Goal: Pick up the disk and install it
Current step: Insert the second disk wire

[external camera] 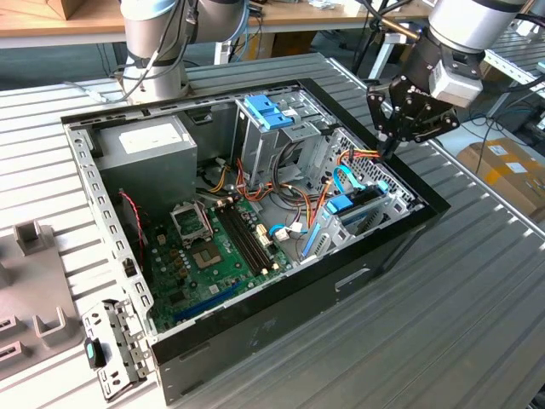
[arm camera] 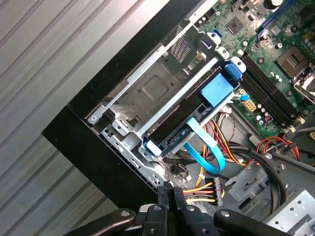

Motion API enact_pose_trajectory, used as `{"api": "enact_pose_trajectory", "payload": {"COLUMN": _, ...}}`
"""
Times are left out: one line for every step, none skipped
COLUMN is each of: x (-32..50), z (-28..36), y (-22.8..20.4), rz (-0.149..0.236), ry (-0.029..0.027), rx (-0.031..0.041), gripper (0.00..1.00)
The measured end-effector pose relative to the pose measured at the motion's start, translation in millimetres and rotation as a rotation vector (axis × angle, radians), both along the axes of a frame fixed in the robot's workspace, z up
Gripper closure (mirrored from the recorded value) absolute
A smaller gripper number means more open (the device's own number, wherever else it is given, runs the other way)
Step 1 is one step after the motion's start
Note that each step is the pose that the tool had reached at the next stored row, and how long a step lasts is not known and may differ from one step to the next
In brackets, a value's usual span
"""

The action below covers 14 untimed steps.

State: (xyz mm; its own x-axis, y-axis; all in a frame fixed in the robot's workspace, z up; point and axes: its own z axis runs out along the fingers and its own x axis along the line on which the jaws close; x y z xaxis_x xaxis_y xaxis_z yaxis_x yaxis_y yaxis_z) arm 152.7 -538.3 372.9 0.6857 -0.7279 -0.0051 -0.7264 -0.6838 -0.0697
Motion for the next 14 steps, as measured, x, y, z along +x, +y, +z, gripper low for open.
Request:
{"api": "enact_pose_trajectory", "payload": {"x": 0.0, "z": 0.0, "y": 0.0, "rz": -0.028, "ry": 0.0, "rx": 0.0001, "gripper": 0.84}}
{"api": "enact_pose_trajectory", "payload": {"x": 0.0, "z": 0.0, "y": 0.0, "rz": -0.05, "ry": 0.0, "rx": 0.0, "gripper": 0.84}}
{"api": "enact_pose_trajectory", "payload": {"x": 0.0, "z": 0.0, "y": 0.0, "rz": -0.066, "ry": 0.0, "rx": 0.0, "gripper": 0.84}}
{"api": "enact_pose_trajectory", "payload": {"x": 0.0, "z": 0.0, "y": 0.0, "rz": -0.078, "ry": 0.0001, "rx": 0.0, "gripper": 0.84}}
{"api": "enact_pose_trajectory", "payload": {"x": 0.0, "z": 0.0, "y": 0.0, "rz": -0.08, "ry": 0.0001, "rx": 0.0, "gripper": 0.84}}
{"api": "enact_pose_trajectory", "payload": {"x": 0.0, "z": 0.0, "y": 0.0, "rz": -0.08, "ry": 0.0, "rx": 0.0, "gripper": 0.84}}
{"api": "enact_pose_trajectory", "payload": {"x": 0.0, "z": 0.0, "y": 0.0, "rz": -0.08, "ry": 0.0, "rx": 0.0, "gripper": 0.84}}
{"api": "enact_pose_trajectory", "payload": {"x": 0.0, "z": 0.0, "y": 0.0, "rz": -0.08, "ry": 0.0, "rx": 0.0, "gripper": 0.84}}
{"api": "enact_pose_trajectory", "payload": {"x": 0.0, "z": 0.0, "y": 0.0, "rz": -0.08, "ry": 0.0, "rx": 0.0, "gripper": 0.84}}
{"api": "enact_pose_trajectory", "payload": {"x": 0.0, "z": 0.0, "y": 0.0, "rz": -0.082, "ry": 0.0, "rx": 0.0, "gripper": 0.84}}
{"api": "enact_pose_trajectory", "payload": {"x": 0.0, "z": -0.1, "y": 0.0, "rz": -0.098, "ry": 0.0, "rx": 0.0002, "gripper": 0.84}}
{"api": "enact_pose_trajectory", "payload": {"x": 0.0, "z": -0.1, "y": 0.0, "rz": -0.11, "ry": 0.0, "rx": 0.0001, "gripper": 0.84}}
{"api": "enact_pose_trajectory", "payload": {"x": 0.0, "z": -0.1, "y": 0.0, "rz": -0.124, "ry": 0.0, "rx": 0.0001, "gripper": 0.84}}
{"api": "enact_pose_trajectory", "payload": {"x": 0.0, "z": -0.1, "y": 0.0, "rz": -0.138, "ry": 0.0, "rx": 0.0001, "gripper": 0.84}}
